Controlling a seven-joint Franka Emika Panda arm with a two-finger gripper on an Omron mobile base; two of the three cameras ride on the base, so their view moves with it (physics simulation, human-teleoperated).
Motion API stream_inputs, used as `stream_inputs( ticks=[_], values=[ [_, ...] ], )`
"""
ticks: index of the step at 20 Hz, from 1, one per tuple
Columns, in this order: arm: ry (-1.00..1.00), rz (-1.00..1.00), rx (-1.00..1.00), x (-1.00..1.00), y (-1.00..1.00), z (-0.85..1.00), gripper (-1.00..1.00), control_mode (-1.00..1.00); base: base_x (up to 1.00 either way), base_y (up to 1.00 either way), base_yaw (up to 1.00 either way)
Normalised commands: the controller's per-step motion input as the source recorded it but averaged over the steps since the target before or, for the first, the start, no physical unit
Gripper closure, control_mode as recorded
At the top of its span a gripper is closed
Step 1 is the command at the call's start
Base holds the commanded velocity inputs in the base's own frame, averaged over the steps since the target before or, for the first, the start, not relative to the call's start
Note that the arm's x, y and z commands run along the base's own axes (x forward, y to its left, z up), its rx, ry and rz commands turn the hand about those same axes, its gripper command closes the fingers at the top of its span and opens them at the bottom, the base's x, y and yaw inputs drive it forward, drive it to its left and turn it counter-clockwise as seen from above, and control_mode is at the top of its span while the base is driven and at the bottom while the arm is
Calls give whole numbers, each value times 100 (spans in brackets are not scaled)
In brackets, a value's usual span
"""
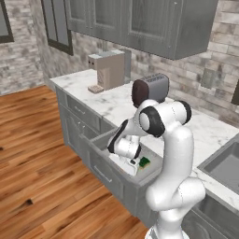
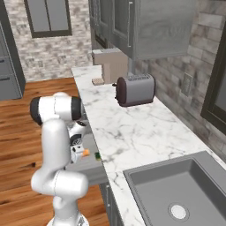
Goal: Restock the sink supplies by placing the sponge and soap dispenser on the counter and next to the sink. Make sure the soap dispenser is upright.
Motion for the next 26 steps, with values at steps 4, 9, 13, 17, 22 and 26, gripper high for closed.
stream_inputs(
  ticks=[4,9,13,17,22,26],
  values=[
    [5,0,0,-24,79,-7,-100,-100,0,0,0],
    [0,-7,0,-53,100,3,-100,-100,0,0,0],
    [0,-10,0,-70,100,1,-100,-100,0,0,0],
    [0,-11,0,-85,100,13,-100,-100,0,0,0],
    [-14,-16,-1,-85,72,73,-100,-100,0,0,0],
    [-7,-23,-5,-16,26,83,-100,-100,0,0,0]
  ],
)
